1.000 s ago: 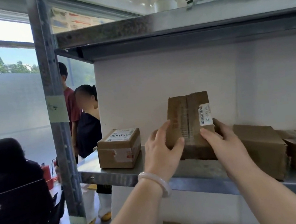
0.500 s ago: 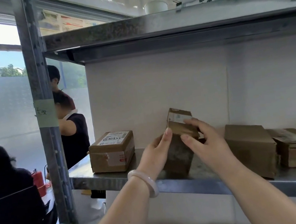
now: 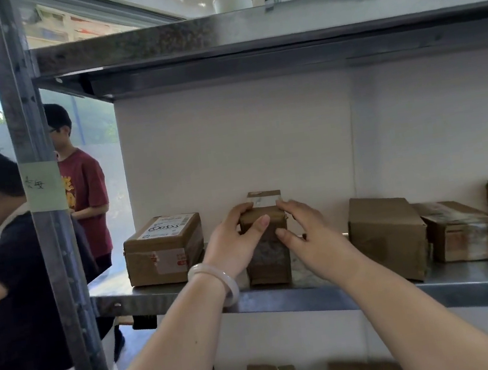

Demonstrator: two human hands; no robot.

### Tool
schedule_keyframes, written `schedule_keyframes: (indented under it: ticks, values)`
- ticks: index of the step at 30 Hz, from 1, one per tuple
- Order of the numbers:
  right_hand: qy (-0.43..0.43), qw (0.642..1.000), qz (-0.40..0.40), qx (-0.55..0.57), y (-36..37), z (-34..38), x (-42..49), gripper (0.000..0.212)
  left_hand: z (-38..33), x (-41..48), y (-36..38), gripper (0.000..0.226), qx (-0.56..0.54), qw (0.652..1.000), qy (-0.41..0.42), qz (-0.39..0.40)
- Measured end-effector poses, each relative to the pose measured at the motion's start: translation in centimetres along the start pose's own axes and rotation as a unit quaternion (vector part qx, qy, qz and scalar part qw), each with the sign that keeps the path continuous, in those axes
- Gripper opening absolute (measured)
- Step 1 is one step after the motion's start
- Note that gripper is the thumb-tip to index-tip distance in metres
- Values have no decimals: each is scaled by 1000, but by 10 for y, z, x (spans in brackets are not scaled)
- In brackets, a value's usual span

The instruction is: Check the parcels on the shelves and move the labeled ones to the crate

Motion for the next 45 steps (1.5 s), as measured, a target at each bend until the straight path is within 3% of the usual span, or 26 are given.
schedule_keyframes:
  ticks: [4, 6, 9, 12, 17, 21, 27, 32, 34, 36, 42, 45]
  values:
    - [-22, 999, -42, -9, -36, 8, -7, 54, -14, -5, -5, 61, 37, 999, 13, -31]
    - [-30, 995, -93, -7, -63, 8, -11, 49, -39, -14, -4, 60, 98, 987, 100, -78]
    - [-17, 986, -168, -13, -101, -2, -19, 39, -82, -30, 15, 52, 131, 940, 284, -135]
    - [19, 975, -220, -32, -125, -23, -30, 37, -100, -40, 54, 47, 97, 918, 368, -114]
    - [128, 964, -223, -65, -133, -68, -49, 43, -76, -36, 127, 49, 53, 977, 200, 46]
    - [224, 953, -200, -35, -127, -82, -59, 49, -64, -31, 161, 50, 8, 989, 47, 140]
    - [319, 933, -158, 57, -119, -87, -66, 54, -63, -44, 153, 38, -6, 992, 46, 116]
    - [234, 952, -168, 106, -118, -65, -69, 42, -66, -54, 132, 27, -89, 995, -8, 44]
    - [185, 966, -165, 73, -118, -58, -67, 36, -69, -56, 129, 37, -99, 993, -35, 59]
    - [143, 976, -164, 33, -118, -56, -67, 45, -74, -56, 126, 52, -97, 992, -47, 68]
    - [75, 984, -160, -3, -123, -47, -76, 45, -76, -57, 125, 95, -130, 985, -84, 75]
    - [79, 980, -183, 4, -129, -43, -81, 48, -72, -63, 124, 73, -206, 971, -112, 52]
Point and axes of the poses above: each hand's wrist, its own x-axis towards the middle knuckle, its own y-axis out of the palm, z = x × y, the point moved 4 cm from there along x, towards the middle knuckle, and after that the axes turned 8 degrees about -z, right-handed, at the moved point
